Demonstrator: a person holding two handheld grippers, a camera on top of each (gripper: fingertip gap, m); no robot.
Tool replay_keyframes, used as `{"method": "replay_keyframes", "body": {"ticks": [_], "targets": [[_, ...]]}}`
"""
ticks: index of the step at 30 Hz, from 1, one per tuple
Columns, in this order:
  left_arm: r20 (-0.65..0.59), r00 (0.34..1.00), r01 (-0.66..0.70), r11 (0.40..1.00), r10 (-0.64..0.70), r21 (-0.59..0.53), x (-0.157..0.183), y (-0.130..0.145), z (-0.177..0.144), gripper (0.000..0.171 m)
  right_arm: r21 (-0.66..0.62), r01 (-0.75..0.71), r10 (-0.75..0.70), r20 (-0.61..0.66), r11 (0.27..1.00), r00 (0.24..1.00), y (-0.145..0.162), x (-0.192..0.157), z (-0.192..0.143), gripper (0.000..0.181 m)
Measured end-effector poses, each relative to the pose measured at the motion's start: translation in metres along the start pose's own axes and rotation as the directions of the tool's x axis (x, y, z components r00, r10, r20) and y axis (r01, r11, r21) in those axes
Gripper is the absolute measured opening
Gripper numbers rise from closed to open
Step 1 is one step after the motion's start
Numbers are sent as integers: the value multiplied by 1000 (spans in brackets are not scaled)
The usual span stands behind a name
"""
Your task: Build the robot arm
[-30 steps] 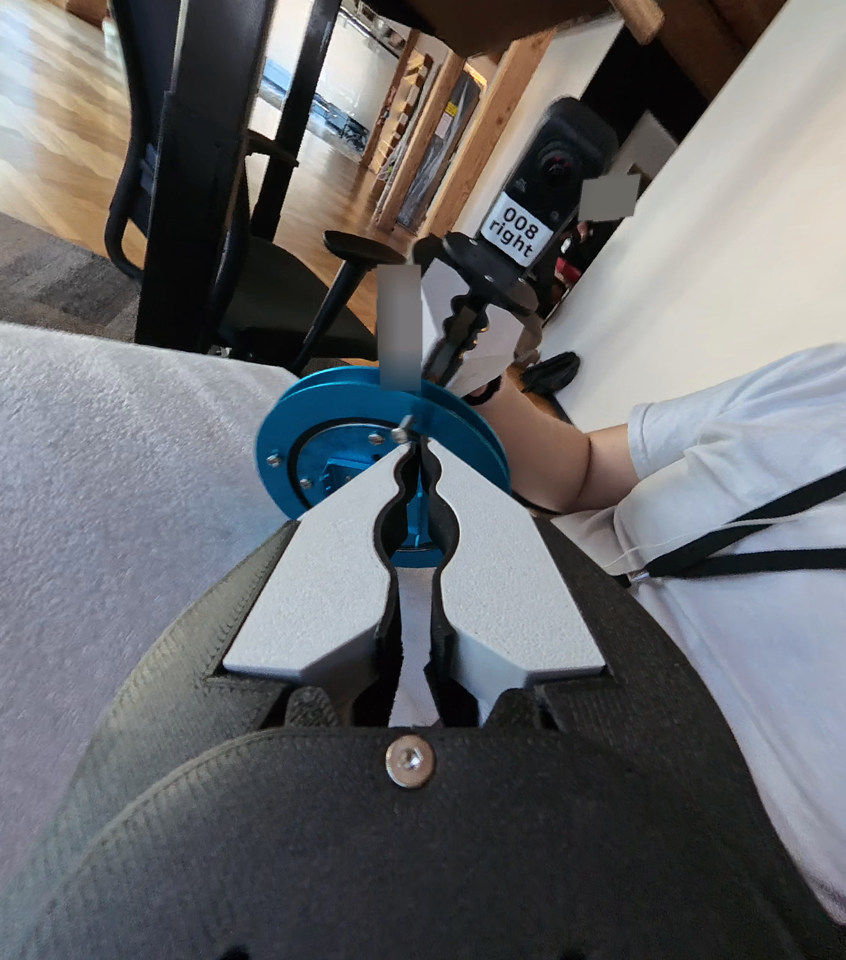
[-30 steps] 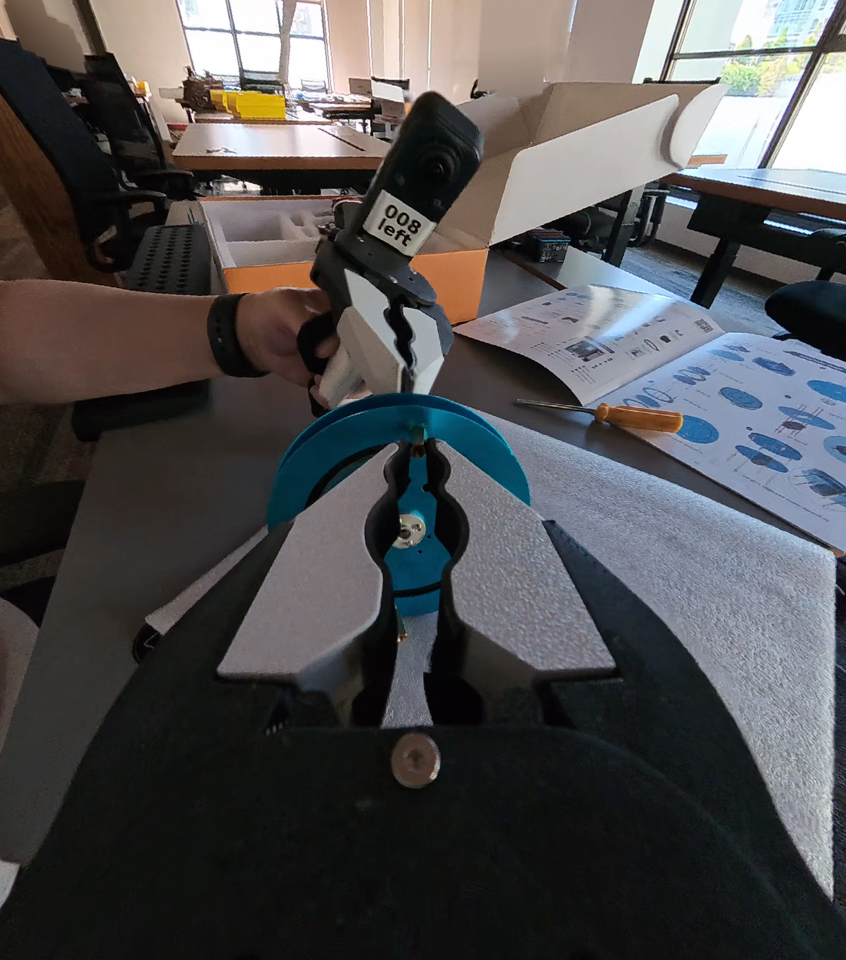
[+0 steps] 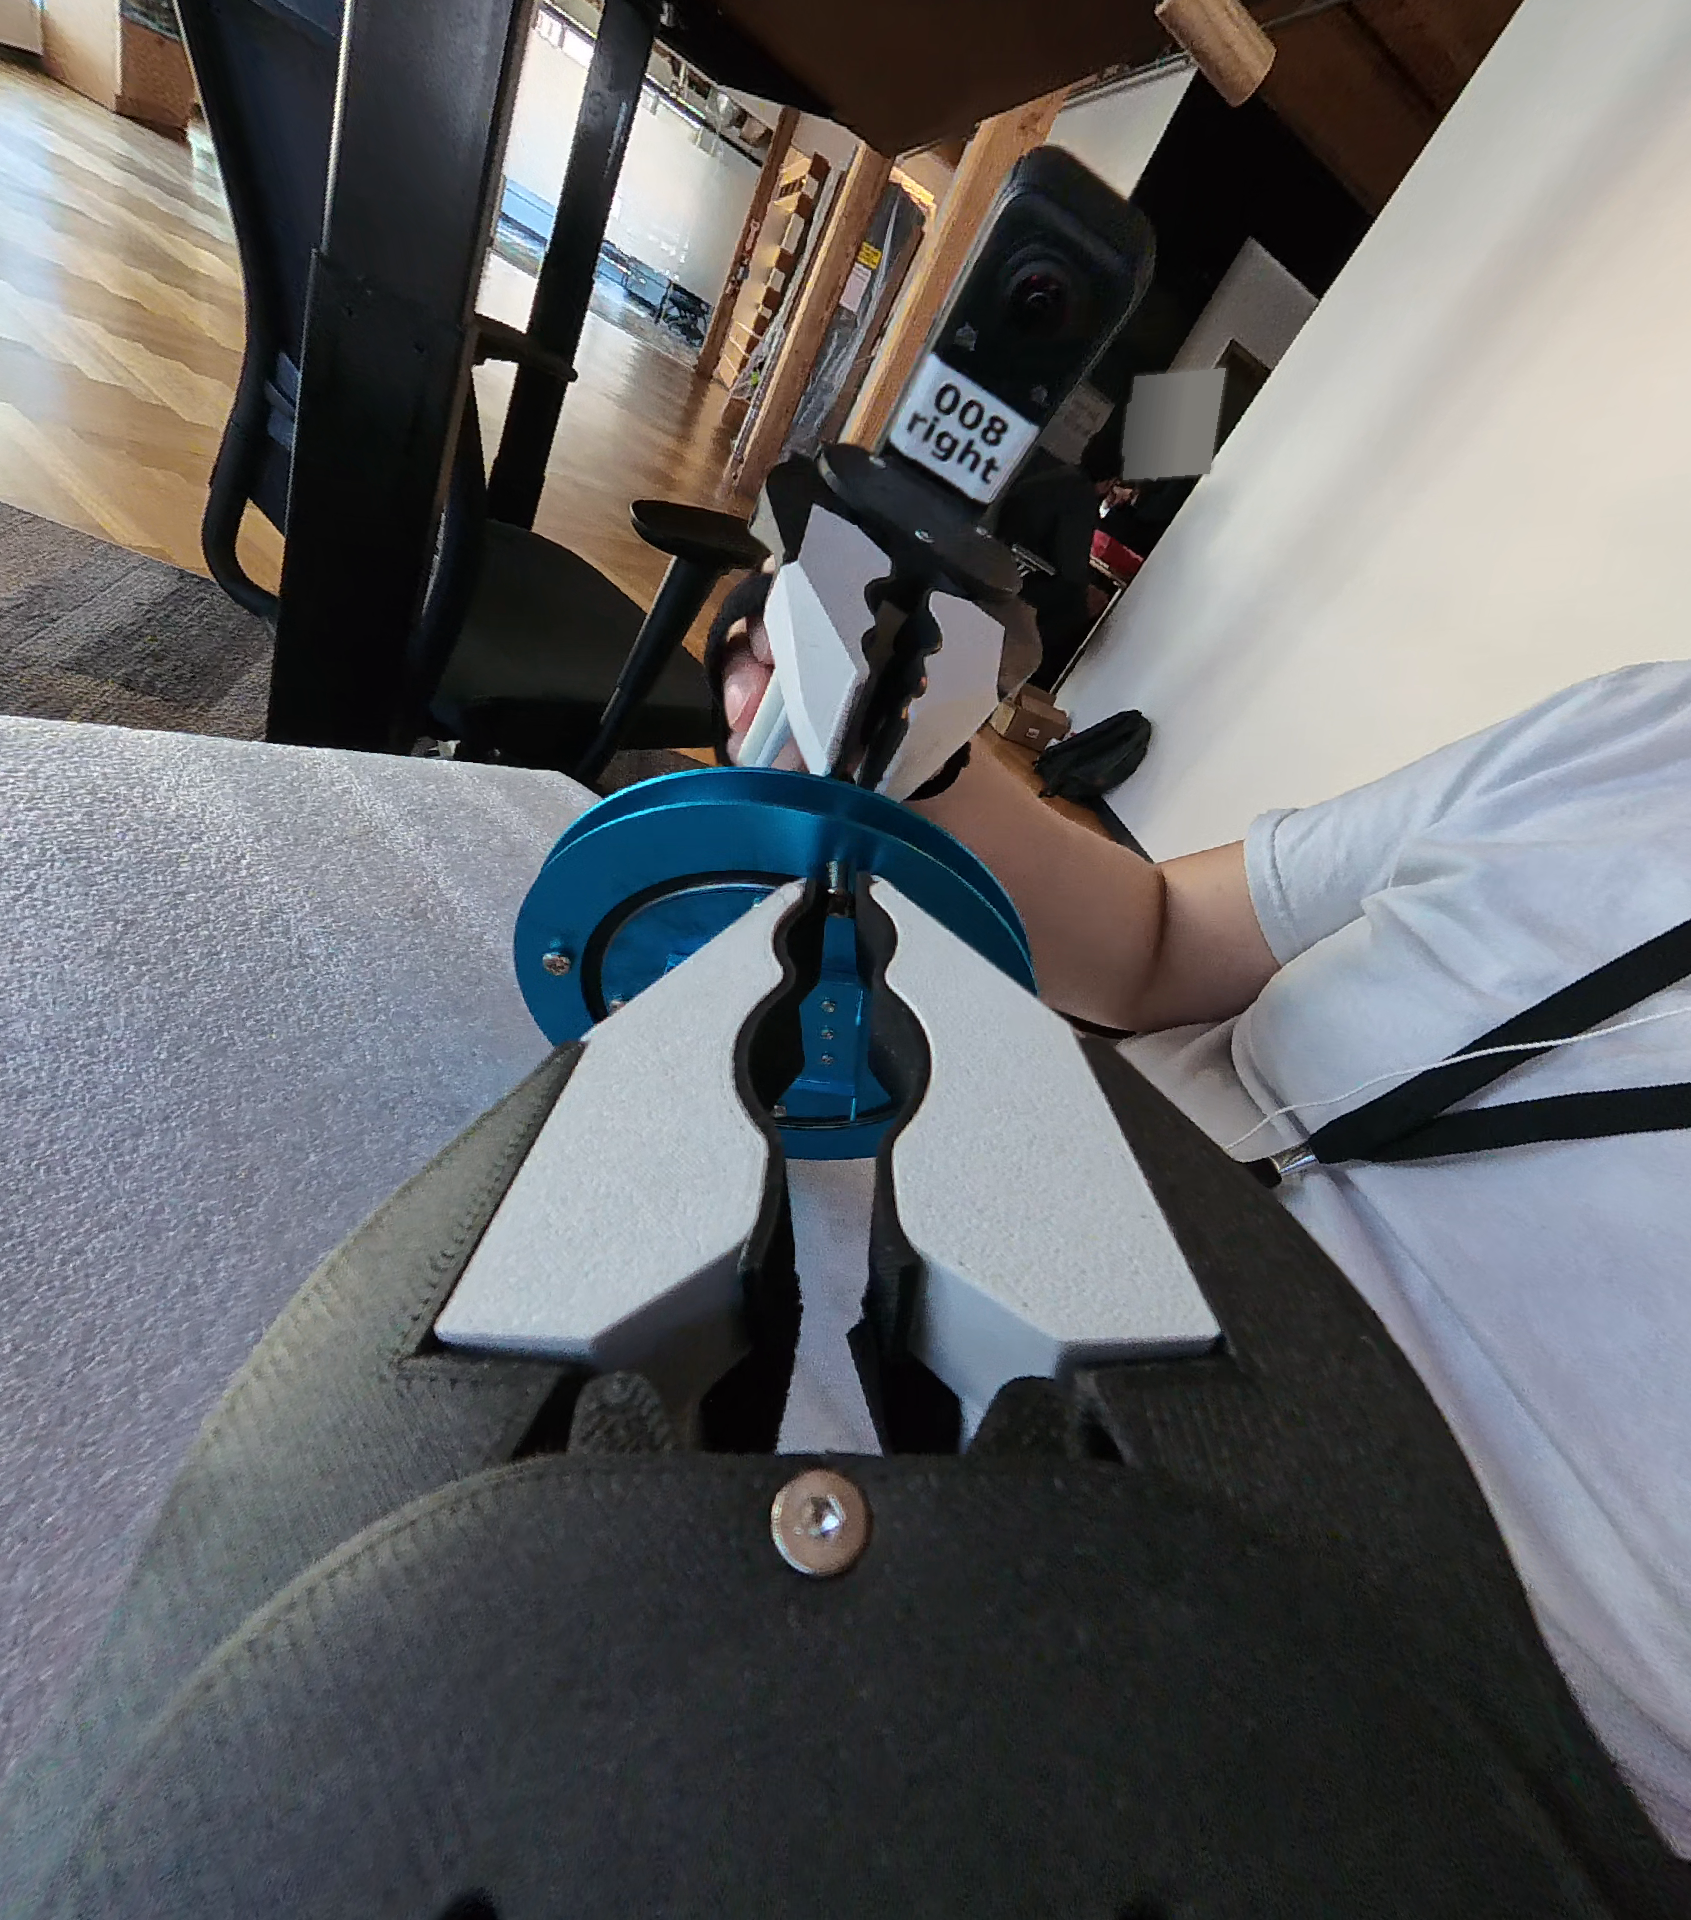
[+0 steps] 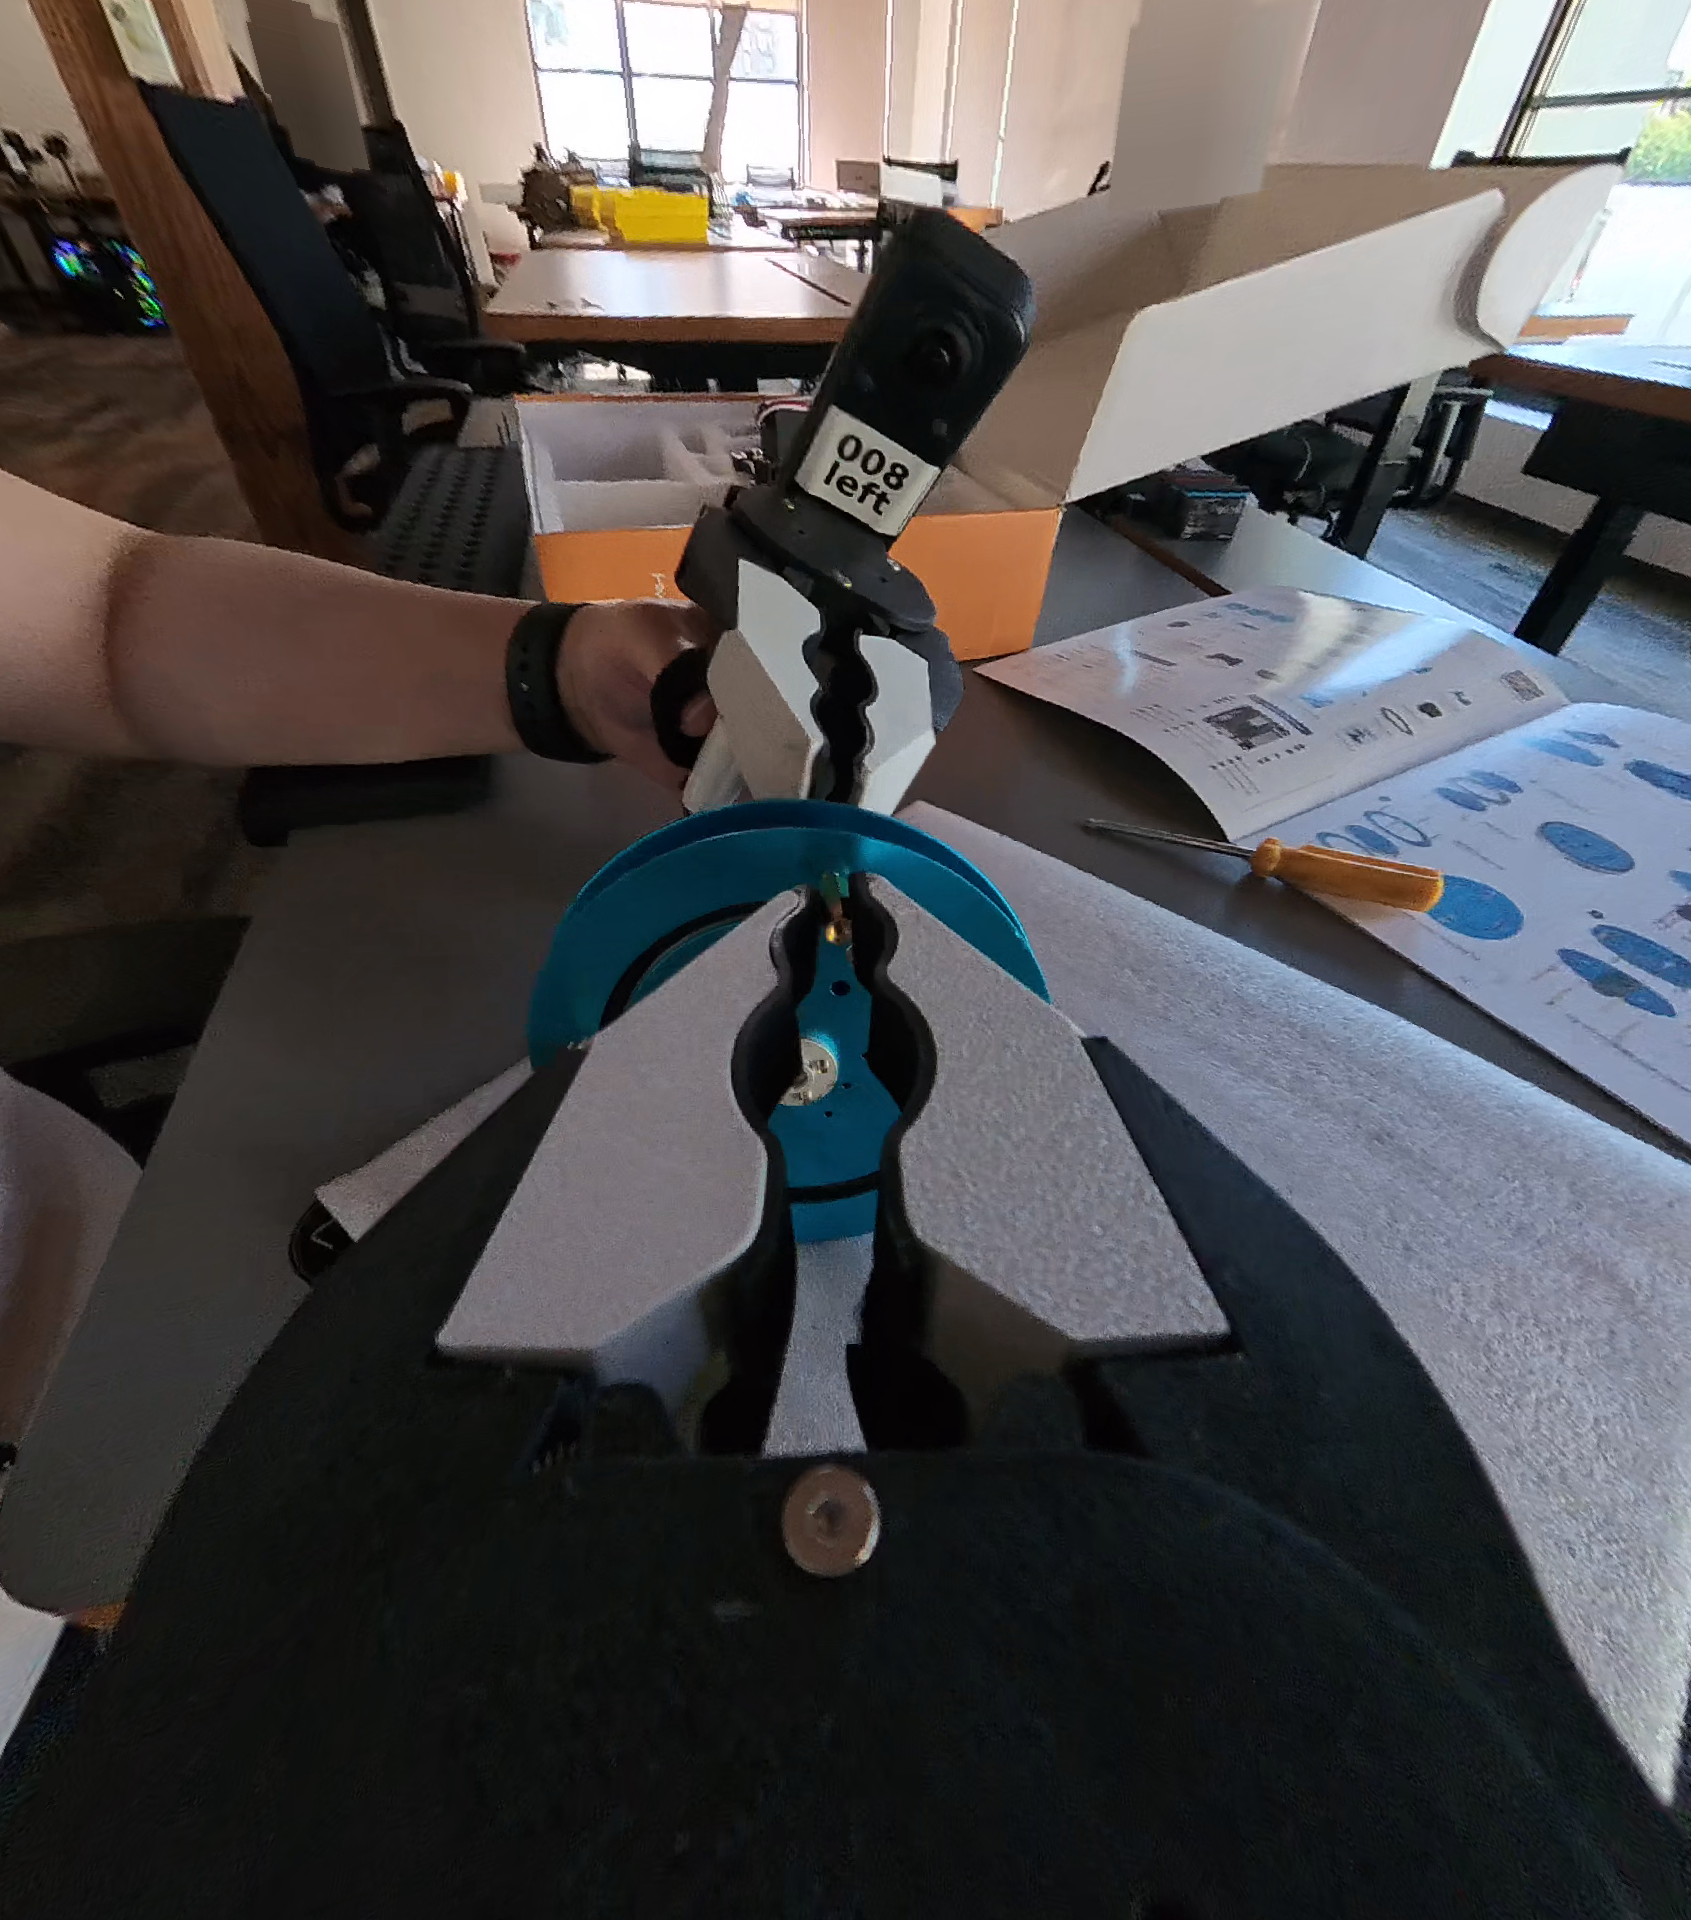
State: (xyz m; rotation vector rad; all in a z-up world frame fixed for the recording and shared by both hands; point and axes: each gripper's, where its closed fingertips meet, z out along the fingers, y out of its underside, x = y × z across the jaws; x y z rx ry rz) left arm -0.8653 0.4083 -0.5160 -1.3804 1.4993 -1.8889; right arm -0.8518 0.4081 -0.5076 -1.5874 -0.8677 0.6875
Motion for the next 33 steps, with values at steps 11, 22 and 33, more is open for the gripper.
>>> {"method": "replay_keyframes", "body": {"ticks": [11,22,33], "targets": [[-37,998,46,999,-47,-4,2,1,0,4,-66,154,-158,-51,986,986,1,-2,2,5],[-34,999,26,1000,-26,-10,1,2,1,4,-58,49,-48,6,997,999,3,-4,5,5],[27,998,-47,999,48,-26,-2,1,0,4,-21,-671,671,68,741,739,4,-3,6,5]]}}
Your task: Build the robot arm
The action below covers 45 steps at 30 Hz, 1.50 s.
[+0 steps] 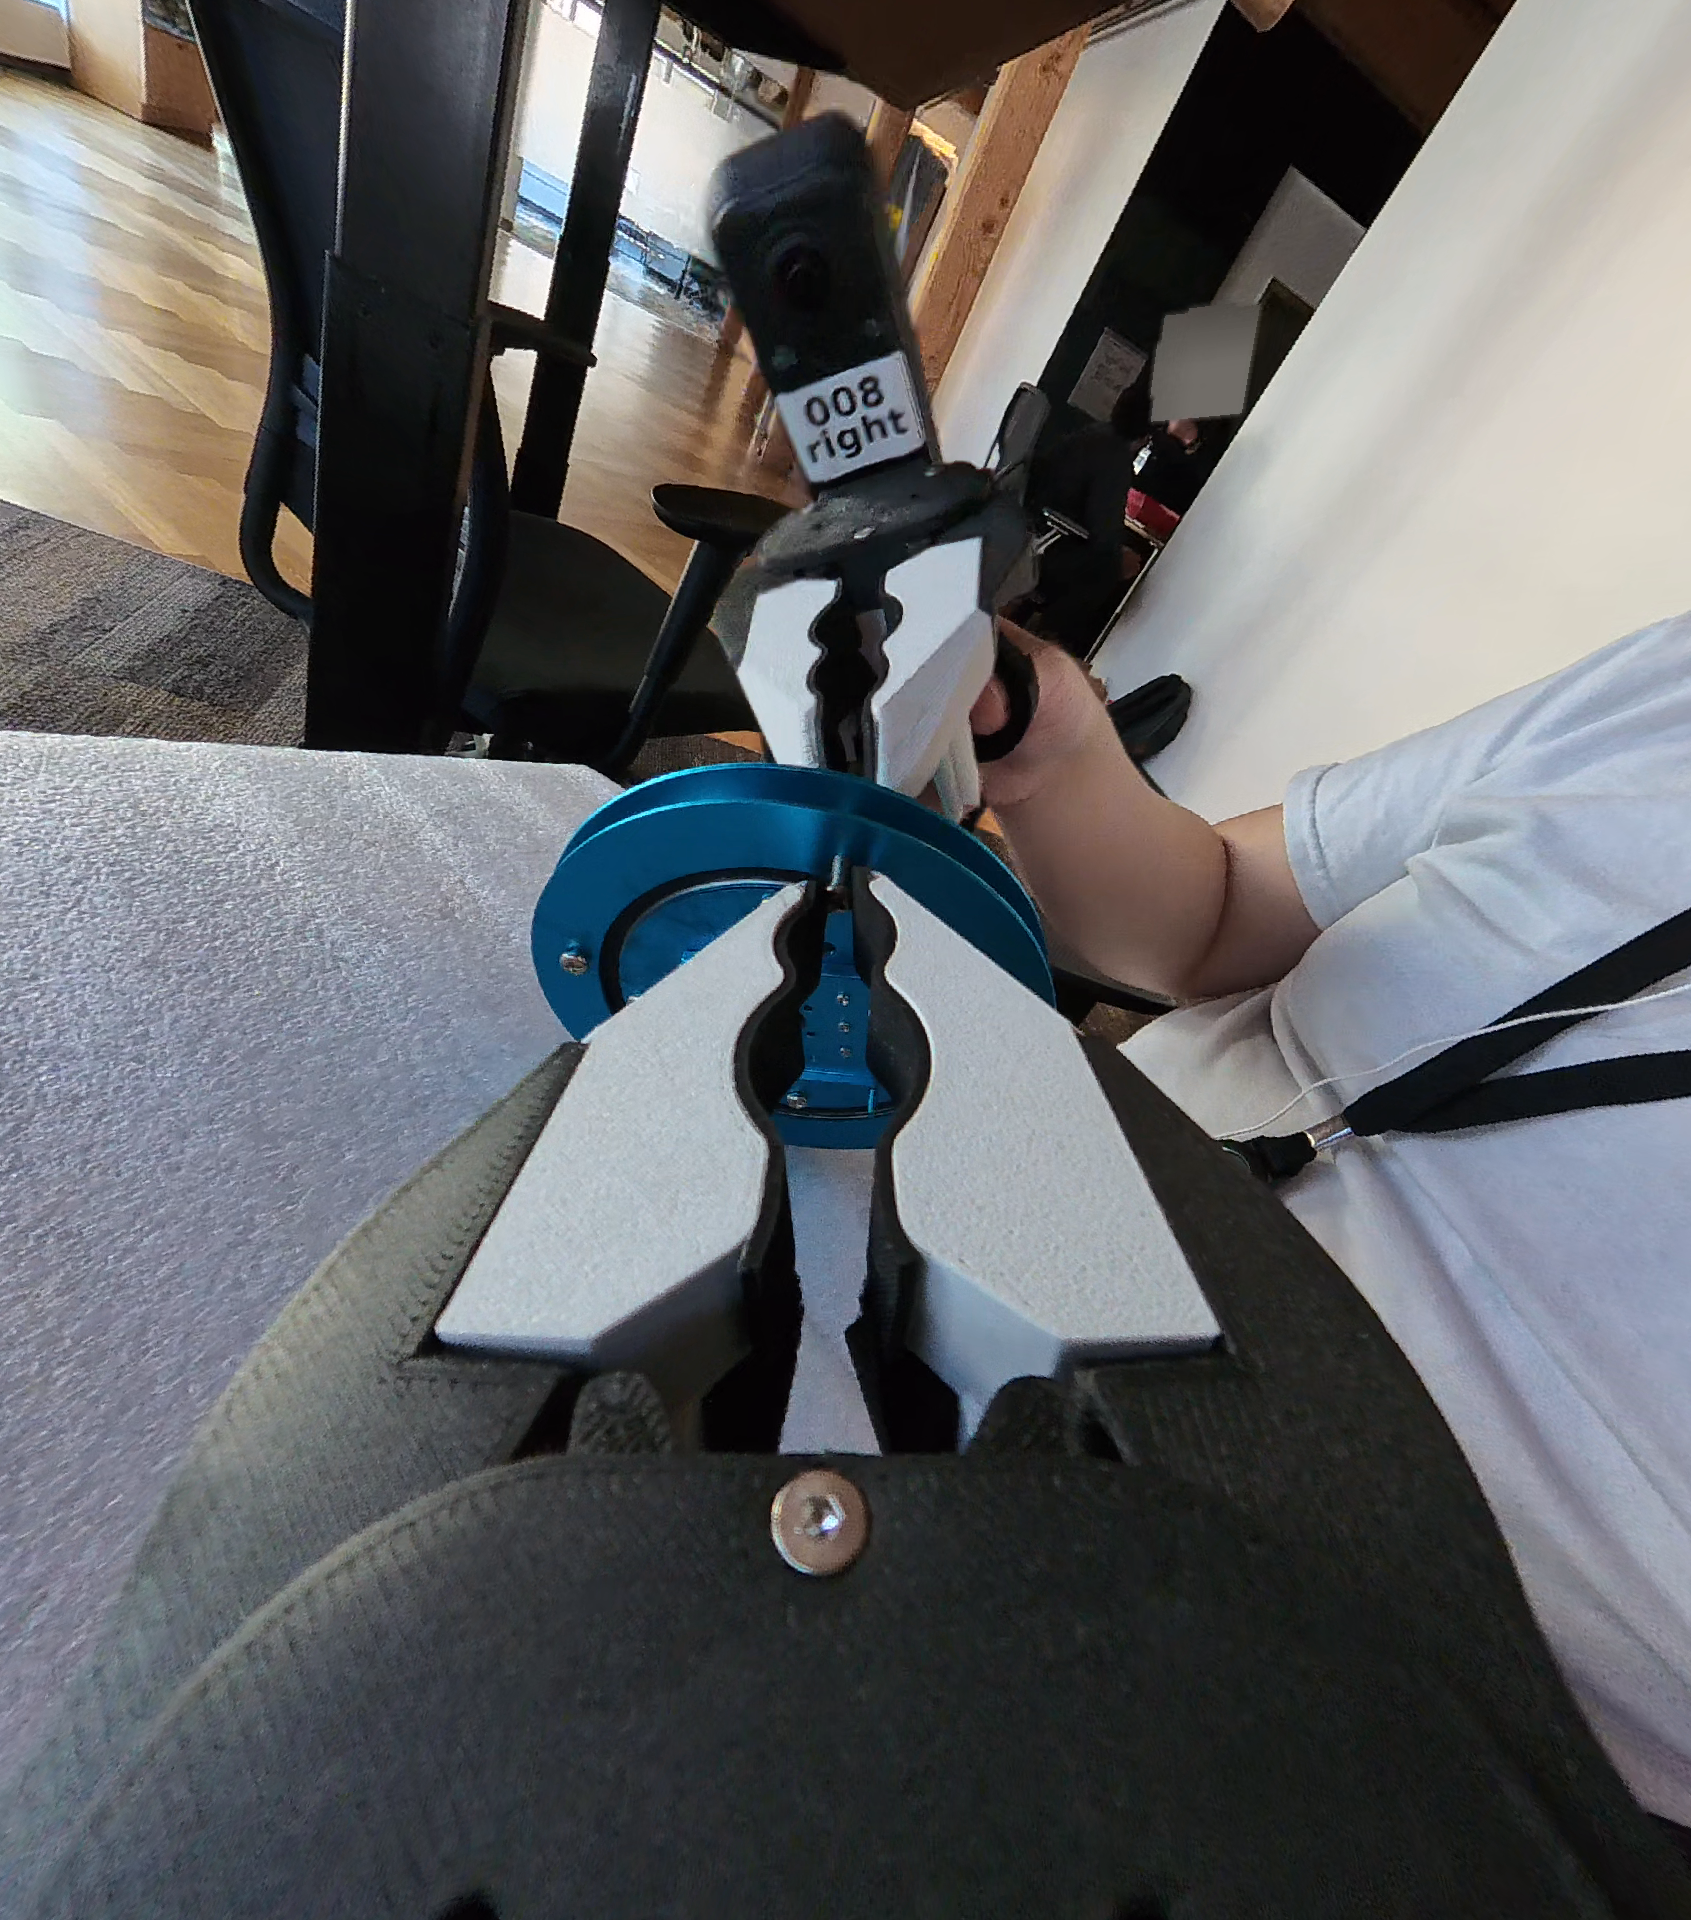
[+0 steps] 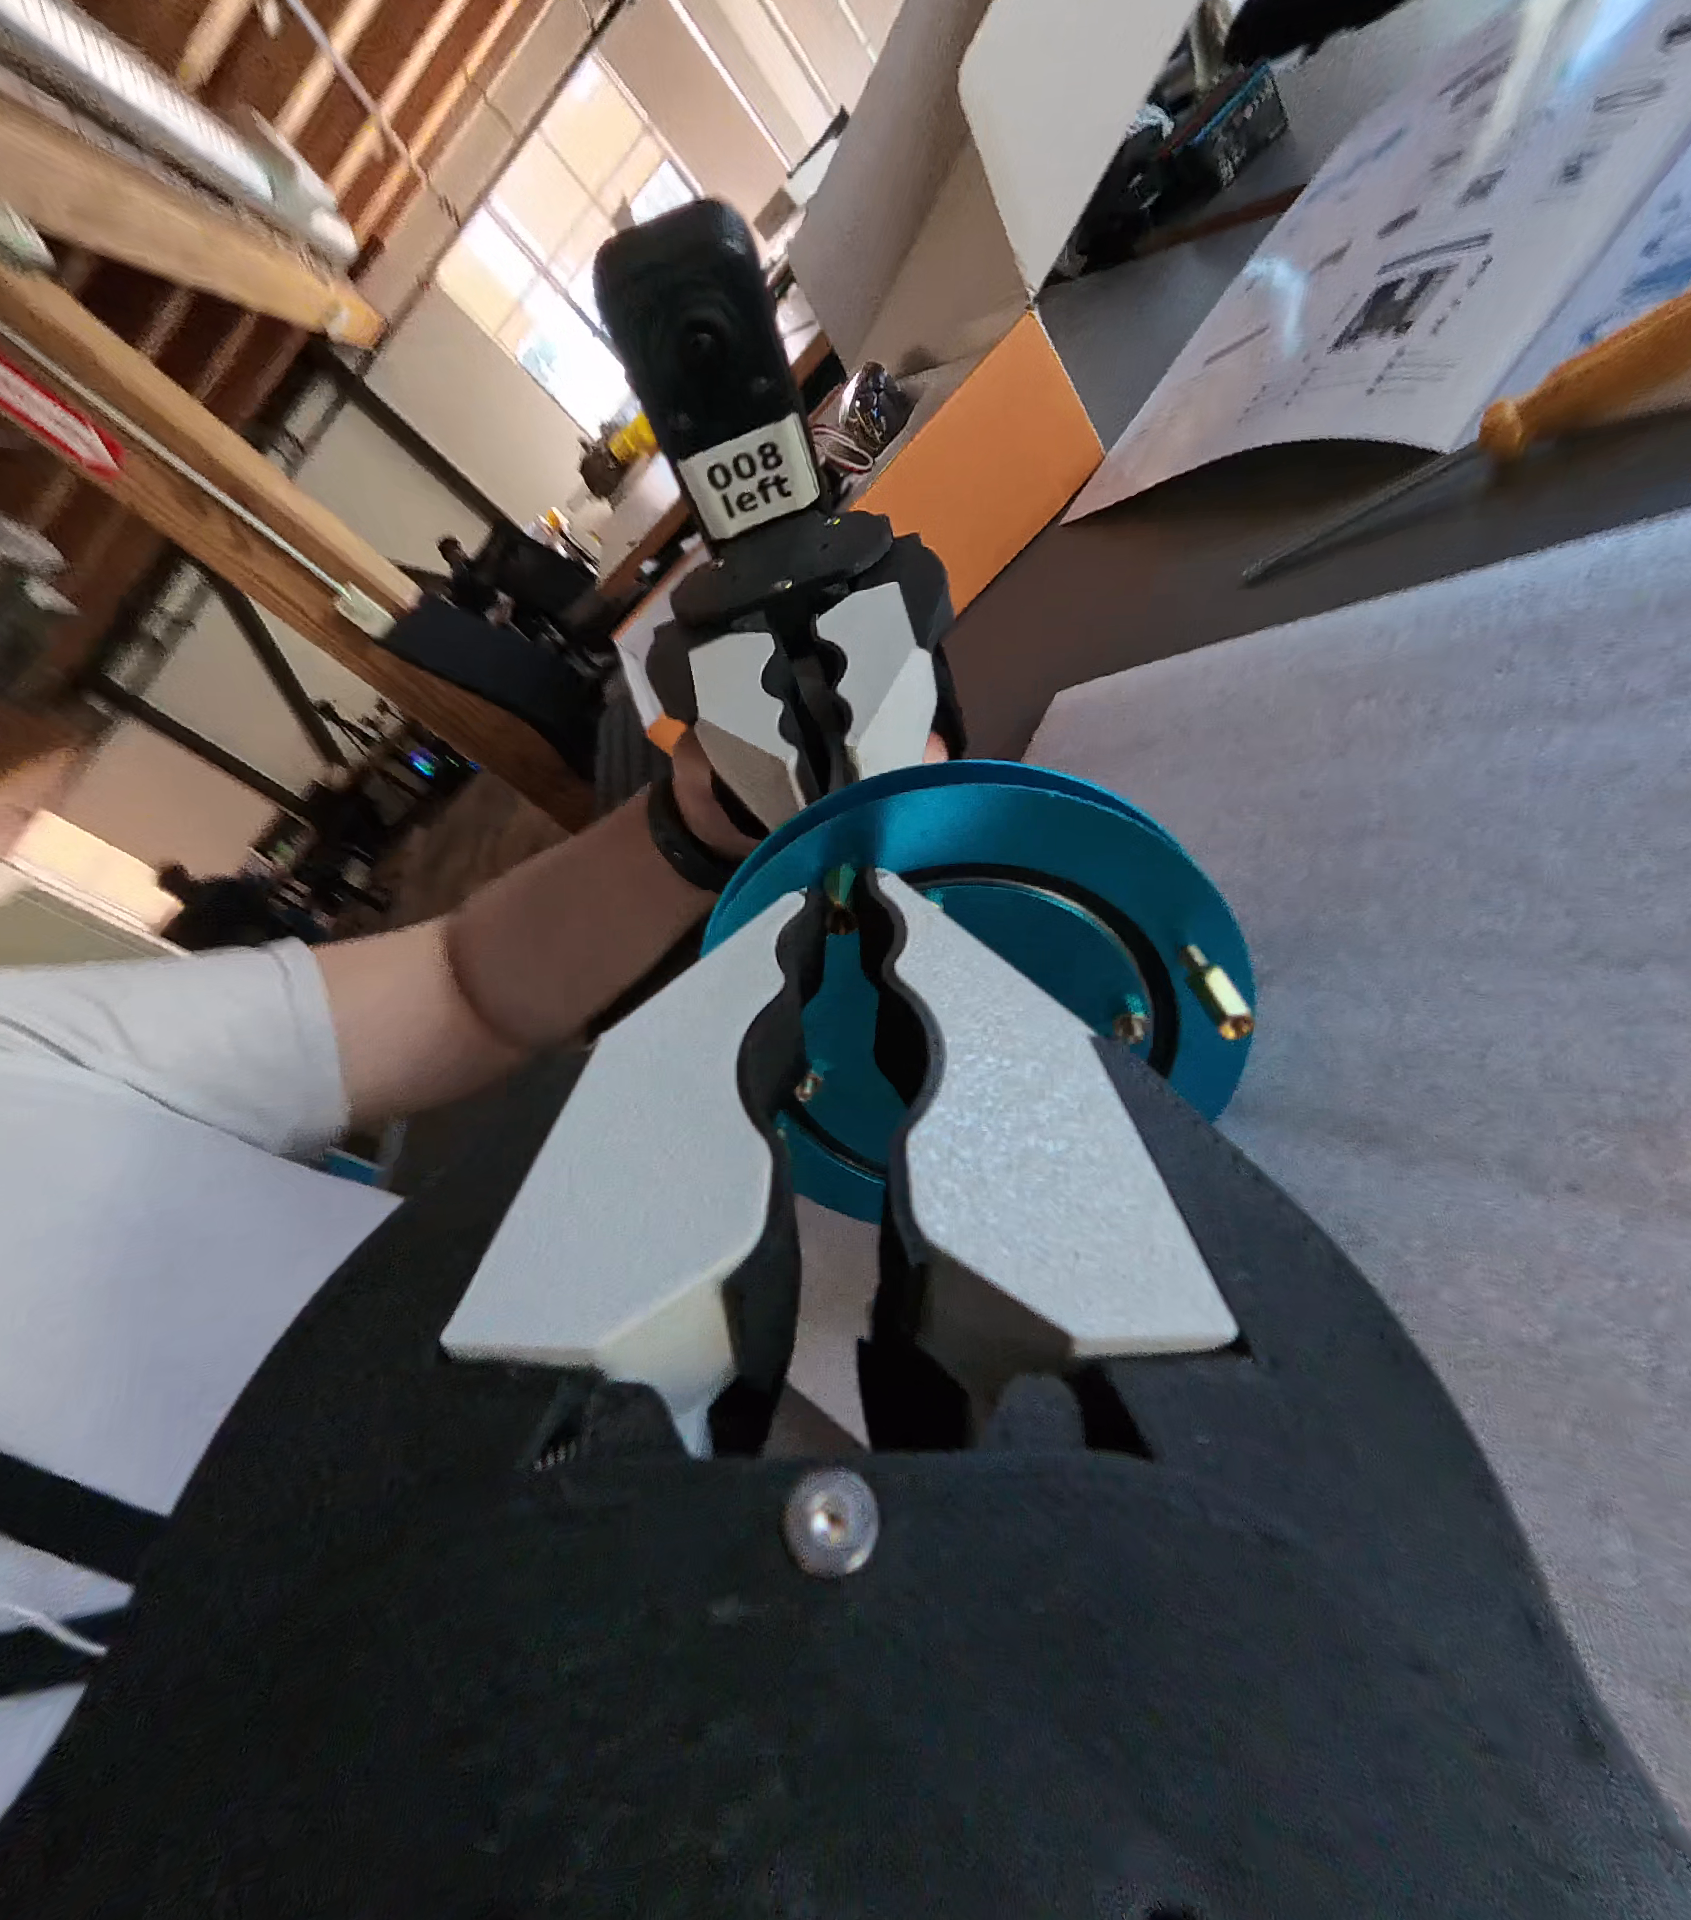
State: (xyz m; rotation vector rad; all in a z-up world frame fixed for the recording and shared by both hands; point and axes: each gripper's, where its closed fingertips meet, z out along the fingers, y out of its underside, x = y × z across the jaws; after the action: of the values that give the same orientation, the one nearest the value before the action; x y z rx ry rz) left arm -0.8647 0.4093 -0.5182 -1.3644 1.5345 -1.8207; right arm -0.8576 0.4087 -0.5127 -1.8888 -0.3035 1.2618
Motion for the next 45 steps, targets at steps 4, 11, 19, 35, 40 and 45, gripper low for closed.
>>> {"method": "replay_keyframes", "body": {"ticks": [4,11,19,35,40,45], "targets": [[0,1000,8,1000,-8,-1,0,0,0,4,-26,513,-513,-102,858,853,-4,-3,-5,16],[-4,1000,23,1000,-23,1,-2,0,-2,4,-145,778,-789,-178,612,587,-2,2,-9,18],[3,1000,17,1000,-17,5,-2,0,-2,4,-118,702,-712,-145,702,687,-4,1,-5,5],[-1,999,41,999,-41,25,-3,0,-5,3,-236,787,-809,-330,570,487,-12,-50,-84,28],[-4,999,45,998,-45,32,-2,0,-5,3,-246,773,-788,-397,585,470,-31,-131,-145,29],[-5,998,61,997,-61,45,-4,0,-6,4,-263,689,-705,-505,675,498,-70,-222,-220,23]]}}
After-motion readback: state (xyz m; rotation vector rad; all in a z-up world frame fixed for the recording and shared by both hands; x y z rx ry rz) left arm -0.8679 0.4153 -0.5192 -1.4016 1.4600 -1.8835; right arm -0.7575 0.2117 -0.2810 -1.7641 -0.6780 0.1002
